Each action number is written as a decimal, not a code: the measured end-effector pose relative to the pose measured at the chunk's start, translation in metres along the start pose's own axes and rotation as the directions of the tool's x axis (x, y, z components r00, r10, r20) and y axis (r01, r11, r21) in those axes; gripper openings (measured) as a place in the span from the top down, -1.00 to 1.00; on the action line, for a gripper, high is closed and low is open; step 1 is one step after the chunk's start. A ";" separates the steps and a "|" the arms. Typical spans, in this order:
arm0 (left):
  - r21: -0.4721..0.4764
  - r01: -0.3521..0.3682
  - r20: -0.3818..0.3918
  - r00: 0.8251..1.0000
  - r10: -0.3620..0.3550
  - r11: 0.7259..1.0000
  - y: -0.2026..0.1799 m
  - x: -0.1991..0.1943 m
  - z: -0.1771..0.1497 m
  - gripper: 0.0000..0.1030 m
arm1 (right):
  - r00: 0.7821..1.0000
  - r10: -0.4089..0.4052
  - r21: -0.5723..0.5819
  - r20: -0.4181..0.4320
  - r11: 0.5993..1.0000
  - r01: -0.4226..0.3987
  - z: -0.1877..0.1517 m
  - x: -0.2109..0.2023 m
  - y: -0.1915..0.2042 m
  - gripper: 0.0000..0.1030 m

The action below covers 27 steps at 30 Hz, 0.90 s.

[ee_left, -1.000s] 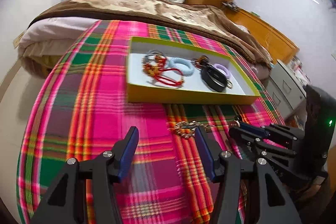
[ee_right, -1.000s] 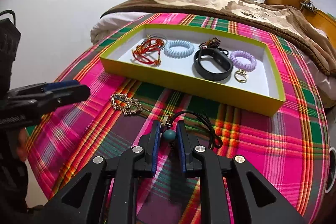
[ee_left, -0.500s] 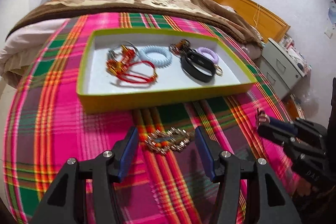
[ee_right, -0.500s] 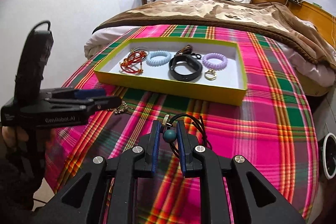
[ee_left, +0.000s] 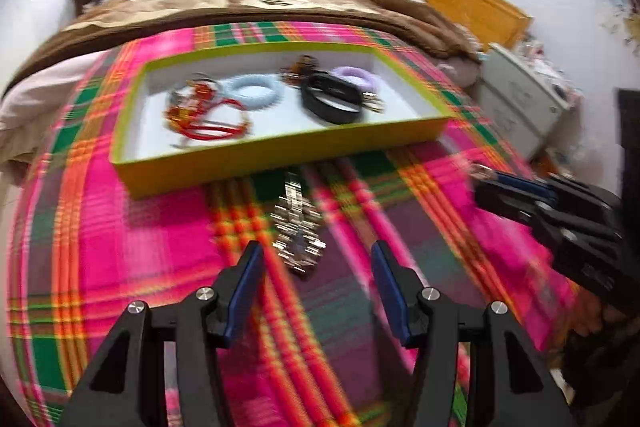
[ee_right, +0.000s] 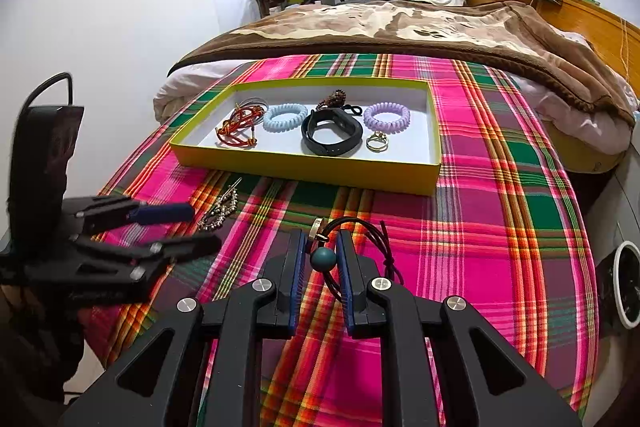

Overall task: Organize jewelry
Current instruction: 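Grasp the gold chain bracelet with the left tool and lift it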

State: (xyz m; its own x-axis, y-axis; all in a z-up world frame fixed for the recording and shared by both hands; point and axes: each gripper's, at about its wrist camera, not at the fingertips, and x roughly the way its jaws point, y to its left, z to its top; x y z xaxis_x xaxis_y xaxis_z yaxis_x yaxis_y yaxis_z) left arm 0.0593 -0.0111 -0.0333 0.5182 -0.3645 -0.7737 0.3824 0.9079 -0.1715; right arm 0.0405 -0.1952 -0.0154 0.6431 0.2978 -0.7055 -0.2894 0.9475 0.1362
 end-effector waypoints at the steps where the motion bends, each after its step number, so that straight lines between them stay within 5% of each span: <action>1: -0.004 -0.017 0.002 1.000 0.017 1.000 0.001 0.001 0.002 -0.12 | 1.000 0.000 -0.001 0.003 1.000 0.000 0.000 -0.001 0.000 0.68; 5: 0.006 -0.096 0.003 0.995 0.096 0.995 0.000 0.008 0.007 -0.12 | 1.000 0.002 -0.002 0.005 1.000 -0.002 0.000 0.000 0.000 0.68; 14: 0.004 -0.141 -0.009 0.990 0.141 0.990 -0.004 0.018 0.009 -0.09 | 1.000 0.003 -0.014 0.011 1.000 -0.003 0.003 0.000 0.003 0.68; 21: 0.027 -0.172 -0.001 0.985 0.172 0.985 -0.009 0.016 0.008 0.45 | 1.000 0.005 -0.013 0.014 1.000 -0.005 0.003 -0.001 0.003 0.68; 27: 0.024 -0.160 0.005 0.987 0.160 0.987 -0.008 0.015 0.007 0.45 | 1.000 0.006 -0.009 0.011 1.000 -0.006 0.003 0.000 0.003 0.68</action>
State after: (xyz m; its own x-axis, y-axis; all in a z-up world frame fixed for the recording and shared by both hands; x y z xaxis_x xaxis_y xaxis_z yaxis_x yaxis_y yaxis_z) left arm 0.0692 -0.0248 -0.0391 0.5764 -0.2158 -0.7881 0.3131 0.9492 -0.0310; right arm 0.0416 -0.1918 -0.0130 0.6495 0.3046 -0.6967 -0.2994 0.9447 0.1340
